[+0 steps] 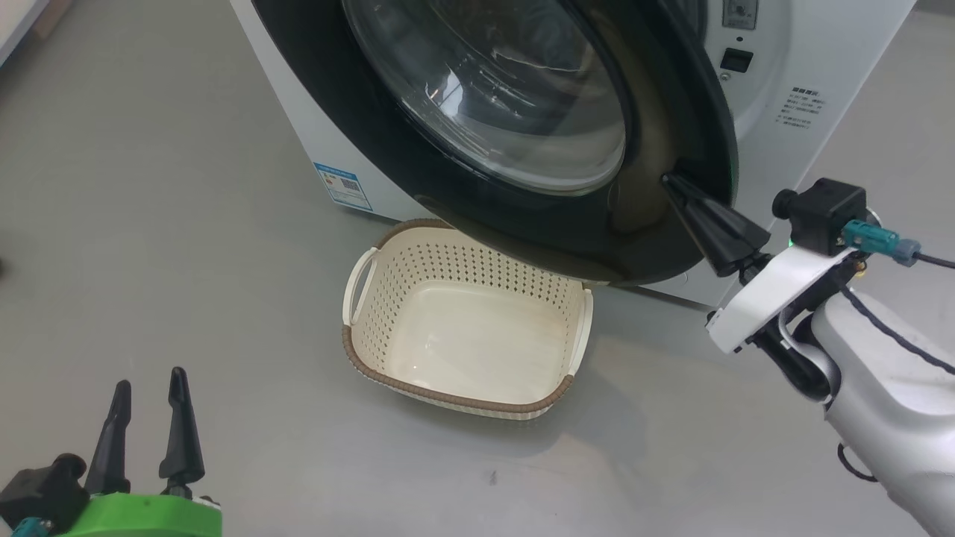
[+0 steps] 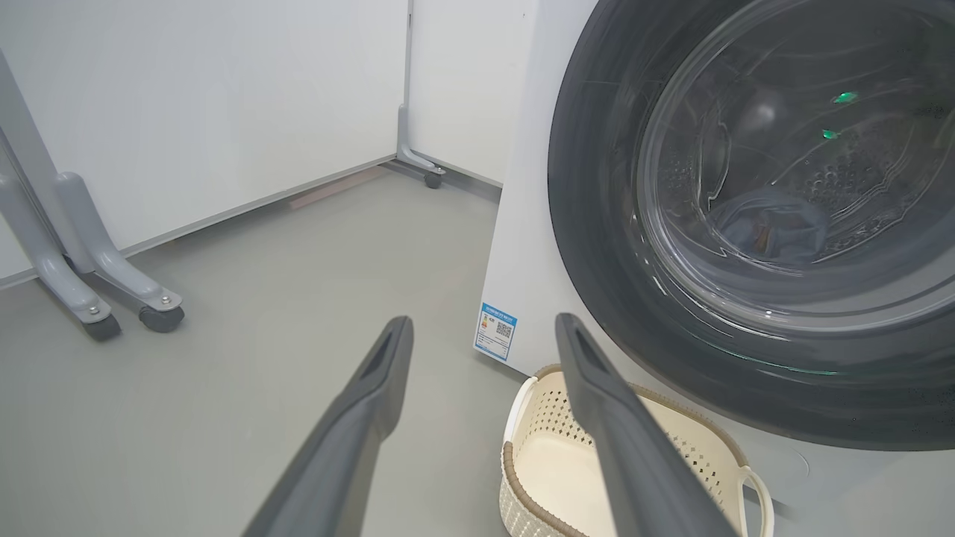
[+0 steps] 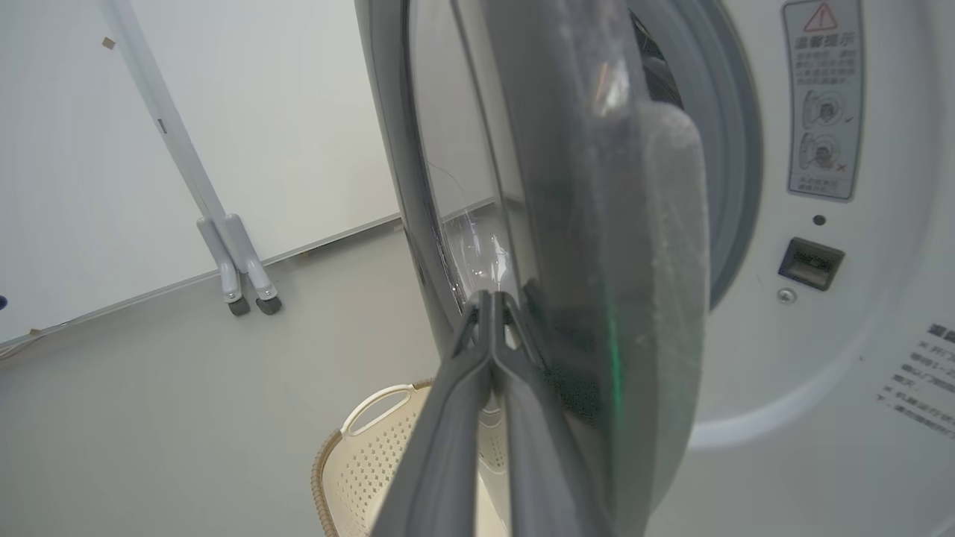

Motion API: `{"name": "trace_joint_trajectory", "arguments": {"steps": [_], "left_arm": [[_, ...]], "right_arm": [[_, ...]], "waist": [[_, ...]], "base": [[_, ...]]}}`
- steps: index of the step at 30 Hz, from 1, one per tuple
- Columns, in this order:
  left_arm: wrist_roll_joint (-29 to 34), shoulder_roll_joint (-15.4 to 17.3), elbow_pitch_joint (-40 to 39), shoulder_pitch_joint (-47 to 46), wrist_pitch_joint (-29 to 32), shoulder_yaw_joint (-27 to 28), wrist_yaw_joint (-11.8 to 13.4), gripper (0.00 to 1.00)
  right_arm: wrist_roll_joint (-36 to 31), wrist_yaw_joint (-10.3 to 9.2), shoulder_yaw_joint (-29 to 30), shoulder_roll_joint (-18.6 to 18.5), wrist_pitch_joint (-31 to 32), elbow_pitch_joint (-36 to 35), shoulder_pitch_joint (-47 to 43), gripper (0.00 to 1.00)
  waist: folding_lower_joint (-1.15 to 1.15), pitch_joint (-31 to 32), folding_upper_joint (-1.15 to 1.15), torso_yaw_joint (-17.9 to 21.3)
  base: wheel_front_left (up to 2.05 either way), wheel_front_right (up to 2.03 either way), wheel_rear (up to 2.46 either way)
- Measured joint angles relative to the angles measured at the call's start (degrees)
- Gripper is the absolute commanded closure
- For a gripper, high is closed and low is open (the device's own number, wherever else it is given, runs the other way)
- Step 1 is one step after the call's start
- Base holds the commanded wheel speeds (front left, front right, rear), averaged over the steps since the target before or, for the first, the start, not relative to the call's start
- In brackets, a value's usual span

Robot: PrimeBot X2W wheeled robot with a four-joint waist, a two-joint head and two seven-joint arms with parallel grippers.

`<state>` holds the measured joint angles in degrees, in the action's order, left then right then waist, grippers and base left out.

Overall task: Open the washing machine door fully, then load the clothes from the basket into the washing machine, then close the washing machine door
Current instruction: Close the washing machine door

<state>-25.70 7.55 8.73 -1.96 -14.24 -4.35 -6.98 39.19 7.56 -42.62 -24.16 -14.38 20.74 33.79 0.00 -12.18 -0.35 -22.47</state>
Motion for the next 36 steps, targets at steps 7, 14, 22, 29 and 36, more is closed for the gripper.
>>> {"name": "trace_joint_trajectory", "arguments": {"steps": [7, 14, 22, 29, 36], "left_arm": [[0.0, -0.5, -0.9, -2.0, -0.2, -0.6, 0.0, 0.0], [-0.1, -1.6, -1.0, -3.9, -0.2, -1.6, 0.0, 0.0], [-0.1, -1.8, -0.9, -5.1, -0.2, -1.4, 0.0, 0.0], [-0.1, -2.0, -0.4, -5.2, -0.2, -1.0, 0.0, 0.0], [0.0, -2.0, 0.3, -5.2, -0.2, -1.0, 0.0, 0.0]], "right_arm": [[2.9, 0.01, 1.8, -1.6, 0.0, 1.7, 5.1, 1.0], [4.4, 0.02, 3.0, -5.1, 0.3, 4.1, 11.3, 1.0], [3.6, 0.7, 4.0, -6.4, 0.5, 7.5, 16.2, 1.0], [3.6, 0.7, 2.9, -5.4, 0.5, 9.5, 17.0, 1.0], [3.7, 0.48, 1.6, -4.9, 0.4, 11.5, 17.0, 1.0]], "waist": [[0.0, -2.8, 0.0, -0.2], [0.0, -5.6, 0.0, -1.1], [0.0, -7.4, 0.0, -2.6], [0.0, -7.3, 0.0, -3.0], [0.0, -6.6, 0.0, -2.6]], "base": [[0.0, 0.0, 0.0], [0.0, 0.0, 0.0], [0.0, 0.0, 0.0], [0.0, 0.0, 0.0], [0.0, 0.0, 0.0]]}}
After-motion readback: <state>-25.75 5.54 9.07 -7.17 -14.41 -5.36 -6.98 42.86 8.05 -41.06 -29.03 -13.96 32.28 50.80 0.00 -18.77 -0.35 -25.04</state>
